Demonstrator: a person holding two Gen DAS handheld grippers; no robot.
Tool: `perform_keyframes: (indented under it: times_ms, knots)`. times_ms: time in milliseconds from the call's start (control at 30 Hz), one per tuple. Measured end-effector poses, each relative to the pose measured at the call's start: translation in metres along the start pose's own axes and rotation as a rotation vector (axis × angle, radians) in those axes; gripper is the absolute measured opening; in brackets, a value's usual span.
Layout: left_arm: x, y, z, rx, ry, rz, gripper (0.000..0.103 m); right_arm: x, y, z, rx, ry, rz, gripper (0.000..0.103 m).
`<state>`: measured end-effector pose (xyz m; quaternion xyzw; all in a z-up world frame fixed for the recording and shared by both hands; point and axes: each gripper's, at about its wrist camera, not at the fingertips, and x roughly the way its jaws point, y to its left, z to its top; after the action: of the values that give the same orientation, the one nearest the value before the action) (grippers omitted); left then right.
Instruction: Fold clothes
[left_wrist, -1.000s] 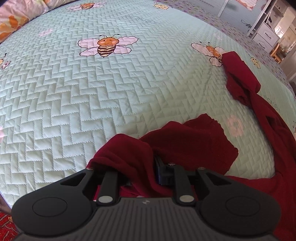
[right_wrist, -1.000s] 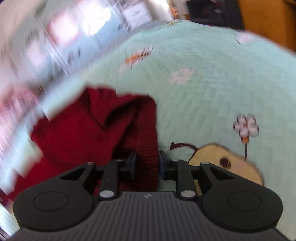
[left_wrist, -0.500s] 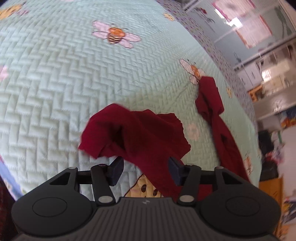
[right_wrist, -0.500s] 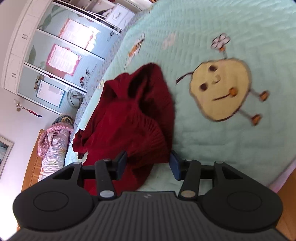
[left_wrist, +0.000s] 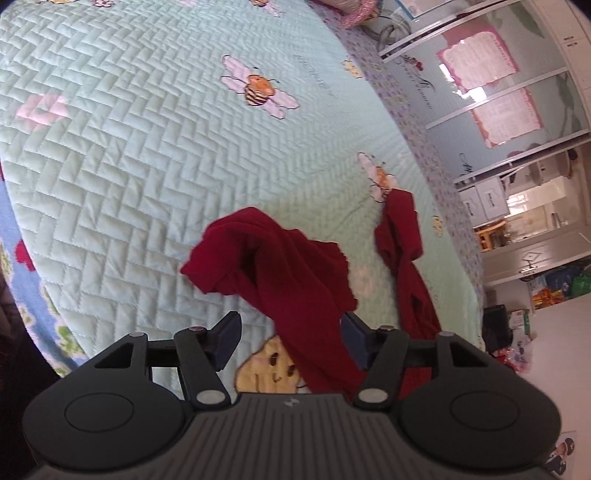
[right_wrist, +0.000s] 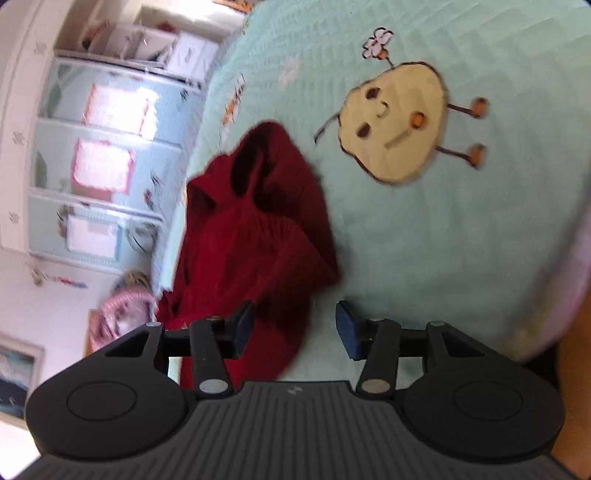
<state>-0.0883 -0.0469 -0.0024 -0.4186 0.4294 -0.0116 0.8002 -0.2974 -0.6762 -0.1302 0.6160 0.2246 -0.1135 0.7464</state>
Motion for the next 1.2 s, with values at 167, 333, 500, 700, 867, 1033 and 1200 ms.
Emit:
perform_keyframes:
  times_ms: [167, 333, 500, 700, 867, 1033, 1200]
  knots:
    - [0.011, -0.011, -0.011, 0.039, 0.07, -0.01, 0.064, 0.009, 0.0, 0.002, -0.006, -0.072, 0.028, 0.021]
    - [0.028, -0.029, -0.04, 0.144, 0.191, -0.025, 0.064, -0.018, 0.049, -0.031, -0.491, -0.211, -0.136, 0.015]
    - [0.037, -0.053, -0.074, 0.275, 0.285, -0.14, 0.064, -0.016, 0.024, -0.023, -0.342, -0.142, -0.176, 0.015]
    - [0.071, -0.041, -0.109, 0.18, 0.415, -0.252, 0.066, -0.017, -0.003, -0.008, -0.097, -0.132, -0.052, 0.015]
    - [0.104, -0.029, -0.117, 0.113, 0.388, -0.237, 0.066, -0.017, -0.01, -0.01, -0.072, -0.106, -0.03, 0.014]
    - [0.124, -0.041, -0.11, 0.146, 0.278, -0.212, 0.066, -0.017, -0.012, -0.004, -0.108, -0.084, -0.04, 0.014]
    - [0.157, -0.056, -0.106, 0.176, 0.246, -0.191, 0.056, -0.016, 0.002, -0.009, -0.201, -0.097, -0.108, 0.014]
